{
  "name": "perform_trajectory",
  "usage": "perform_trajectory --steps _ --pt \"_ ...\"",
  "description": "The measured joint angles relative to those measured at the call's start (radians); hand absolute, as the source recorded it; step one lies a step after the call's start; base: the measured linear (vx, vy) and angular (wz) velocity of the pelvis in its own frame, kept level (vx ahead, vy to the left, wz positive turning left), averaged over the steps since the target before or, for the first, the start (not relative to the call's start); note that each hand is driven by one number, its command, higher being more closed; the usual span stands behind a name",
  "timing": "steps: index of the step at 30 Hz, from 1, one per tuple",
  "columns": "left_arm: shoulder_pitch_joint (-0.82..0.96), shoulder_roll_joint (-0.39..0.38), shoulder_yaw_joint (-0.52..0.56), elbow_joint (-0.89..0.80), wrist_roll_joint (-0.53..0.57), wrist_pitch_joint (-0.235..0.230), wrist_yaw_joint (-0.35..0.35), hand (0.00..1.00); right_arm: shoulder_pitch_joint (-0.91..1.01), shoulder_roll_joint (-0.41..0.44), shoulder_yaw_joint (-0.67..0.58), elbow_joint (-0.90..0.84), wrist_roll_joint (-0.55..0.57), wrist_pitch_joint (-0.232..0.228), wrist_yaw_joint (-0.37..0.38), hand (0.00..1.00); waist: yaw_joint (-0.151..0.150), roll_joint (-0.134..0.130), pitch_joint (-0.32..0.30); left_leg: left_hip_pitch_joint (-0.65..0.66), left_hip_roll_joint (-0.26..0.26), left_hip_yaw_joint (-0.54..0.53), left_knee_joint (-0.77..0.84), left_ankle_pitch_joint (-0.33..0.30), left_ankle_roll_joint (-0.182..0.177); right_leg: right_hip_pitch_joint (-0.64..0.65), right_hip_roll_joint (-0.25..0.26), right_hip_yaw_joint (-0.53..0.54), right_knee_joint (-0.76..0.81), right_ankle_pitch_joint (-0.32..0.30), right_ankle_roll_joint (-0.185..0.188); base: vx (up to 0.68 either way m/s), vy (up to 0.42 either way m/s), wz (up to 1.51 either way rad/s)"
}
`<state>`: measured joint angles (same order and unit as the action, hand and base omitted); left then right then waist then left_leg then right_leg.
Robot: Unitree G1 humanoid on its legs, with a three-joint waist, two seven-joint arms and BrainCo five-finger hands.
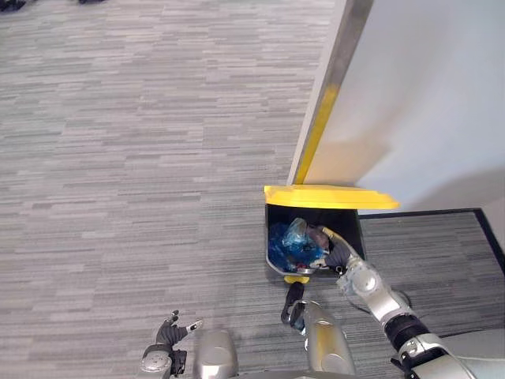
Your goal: Gather rubbish on tea table into small bin, then transfer packed bag to large trash can.
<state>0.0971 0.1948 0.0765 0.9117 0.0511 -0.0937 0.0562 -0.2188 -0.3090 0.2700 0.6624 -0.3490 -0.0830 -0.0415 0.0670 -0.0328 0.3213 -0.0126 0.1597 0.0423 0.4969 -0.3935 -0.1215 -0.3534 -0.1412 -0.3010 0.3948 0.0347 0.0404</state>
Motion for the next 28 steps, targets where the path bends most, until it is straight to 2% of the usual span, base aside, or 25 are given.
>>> perform_trajectory --steps 1,2,3,4,5,6,7,8,9,10,11,12,13,14,15,16,18,23,28 --pt "-0.004 0.001 0.002 -0.001 0.0 0.0 -0.001 0.0 0.033 0.002 -0.01 0.0 -0.009 0.0 0.0 0.0 -0.01 -0.008 0.0 -0.015 -0.009 0.0 0.042 -0.01 0.005 0.001 -0.011 0.007 -0.008 0.022 0.035 -0.17 0.132 -0.22" --pt "-0.006 0.001 0.006 -0.007 0.001 -0.001 -0.002 0.0 0.052 0.014 -0.032 -0.001 -0.011 0.002 -0.001 0.0 -0.013 -0.009 -0.008 -0.029 -0.001 -0.007 0.026 0.005 0.021 0.008 -0.007 0.001 -0.064 0.024 0.108 -0.23 0.105 -0.13" --pt "-0.006 0.002 0.006 -0.015 0.002 -0.004 -0.003 0.0 0.069 0.026 -0.045 0.0 -0.011 0.003 0.0 0.0 -0.026 -0.001 -0.003 -0.042 0.008 0.006 0.007 0.034 0.029 -0.029 -0.019 0.005 0.047 -0.026 0.075 -0.22 0.066 -0.04" --pt "-0.007 0.001 0.006 -0.017 0.002 -0.003 -0.003 0.0 0.083 0.035 -0.048 0.006 -0.011 0.003 0.0 0.0 -0.03 -0.006 -0.003 -0.047 0.004 0.005 0.001 0.045 0.031 -0.065 -0.032 0.032 0.194 -0.067 0.012 -0.21 0.029 0.14" --pt "-0.005 0.002 0.006 -0.018 0.003 0.0 -0.003 0.0 0.126 0.058 -0.069 0.028 -0.011 0.002 0.0 0.0 -0.039 -0.025 -0.014 -0.043 -0.002 -0.003 -0.007 0.06 0.036 -0.069 -0.05 0.068 0.42 -0.122 -0.014 -0.17 0.019 0.28" --pt "0.004 0.004 0.007 -0.023 0.004 0.001 -0.002 0.0 0.178 0.092 -0.091 0.05 -0.011 0.003 -0.001 0.0 -0.04 -0.032 -0.029 -0.043 -0.006 -0.011 -0.008 0.063 0.032 -0.037 -0.064 0.095 0.563 -0.151 -0.012 -0.11 -0.014 0.25" --pt "0.013 0.006 0.008 -0.028 0.005 0.002 0.0 0.0 0.195 0.108 -0.098 0.066 -0.011 0.003 0.0 0.0 -0.04 -0.044 -0.038 -0.045 -0.008 -0.012 -0.007 0.065 0.029 -0.009 -0.071 0.106 0.601 -0.158 -0.011 -0.06 -0.078 0.03" --pt "0.022 0.007 0.015 -0.042 0.009 0.003 0.002 0.0 0.224 0.135 -0.121 0.091 -0.011 0.002 0.0 0.0 -0.032 -0.064 -0.047 -0.065 -0.006 -0.012 -0.003 0.067 0.021 0.024 -0.066 0.119 0.576 -0.195 0.016 -0.13 -0.091 -0.08" --pt "0.009 -0.009 0.026 -0.041 0.01 0.014 0.001 0.0 0.238 0.15 -0.171 0.124 -0.011 0.005 -0.004 0.0 -0.035 -0.052 -0.051 -0.083 0.0 -0.019 -0.024 0.083 0.008 0.03 -0.039 0.104 0.523 -0.192 0.021 -0.15 -0.082 -0.11" --pt "0.006 -0.024 0.03 -0.041 0.011 0.018 0.001 0.0 0.244 0.154 -0.19 0.141 -0.01 0.011 -0.005 0.0 -0.028 -0.046 -0.055 -0.078 0.001 -0.024 -0.064 0.104 0.015 0.044 -0.021 0.104 0.471 -0.199 0.029 -0.16 -0.104 -0.05" --pt "0.005 -0.048 0.047 -0.047 0.021 0.018 0.001 0.0 0.27 0.16 -0.227 0.156 -0.008 0.021 -0.013 0.0 -0.029 -0.037 -0.071 -0.071 0.02 -0.008 -0.146 0.168 0.01 0.078 -0.005 0.105 0.382 -0.246 0.039 -0.09 -0.145 0.04" --pt "-0.003 -0.05 0.048 -0.052 0.022 0.017 0.003 0.0 0.295 0.163 -0.251 0.175 -0.003 0.022 -0.021 0.0 -0.033 -0.065 -0.082 -0.057 -0.017 -0.001 -0.192 0.204 -0.002 0.115 -0.03 0.108 0.303 -0.302 0.039 -0.05 -0.17 0.03" --pt "-0.008 -0.048 0.05 -0.05 0.022 0.018 0.007 0.0 0.295 0.162 -0.265 0.198 0.0 0.024 -0.021 0.0 -0.034 -0.069 -0.085 -0.055 -0.024 0.003 -0.206 0.217 -0.002 0.142 -0.027 0.106 0.244 -0.329 0.024 -0.06 -0.155 -0.06" --pt "-0.012 -0.058 0.052 -0.047 0.022 0.018 0.012 0.0 0.295 0.158 -0.284 0.224 0.007 0.027 -0.023 0.0 -0.031 -0.059 -0.088 -0.055 -0.024 0.017 -0.22 0.227 -0.006 0.161 -0.011 0.107 0.178 -0.341 0.004 -0.06 -0.073 -0.44" --pt "-0.008 -0.083 0.05 -0.035 0.022 0.019 0.011 0.0 0.28 0.151 -0.324 0.27 0.032 0.031 -0.033 0.0 -0.033 -0.014 -0.105 -0.059 -0.002 0.024 -0.259 0.252 -0.01 0.163 0.029 0.11 0.102 -0.297 -0.022 -0.09 -0.039 -0.45" --pt "-0.004 -0.089 0.05 -0.034 0.022 0.019 0.012 0.0 0.283 0.153 -0.337 0.28 0.038 0.034 -0.036 0.0 -0.038 -0.01 -0.111 -0.054 -0.001 0.027 -0.281 0.263 -0.008 0.163 0.033 0.112 0.09 -0.29 -0.021 -0.09 0.003 -0.32" --pt "0.002 -0.095 0.049 -0.017 0.022 0.019 0.012 0.0 0.292 0.16 -0.384 0.304 0.069 0.047 -0.048 0.0 -0.052 -0.006 -0.128 -0.027 -0.003 0.039 -0.339 0.291 -0.008 0.162 0.036 0.119 0.073 -0.282 -0.016 -0.1 -0.006 -0.08" --pt "0.0 -0.087 0.049 0.005 0.022 0.02 0.016 0.0 0.304 0.171 -0.404 0.306 0.104 0.055 -0.05 0.0 -0.052 -0.012 -0.144 -0.012 -0.011 0.057 -0.361 0.305 0.001 0.165 0.043 0.138 0.046 -0.259 -0.008 -0.02 0.026 -0.14" --pt "-0.008 -0.081 0.049 0.041 0.022 0.021 0.026 0.0 0.299 0.183 -0.454 0.341 0.113 0.059 -0.051 0.0 -0.053 -0.006 -0.155 0.018 -0.028 0.07 -0.389 0.318 0.009 0.198 0.035 0.143 -0.003 -0.231 0.0 0.05 0.066 -0.01"
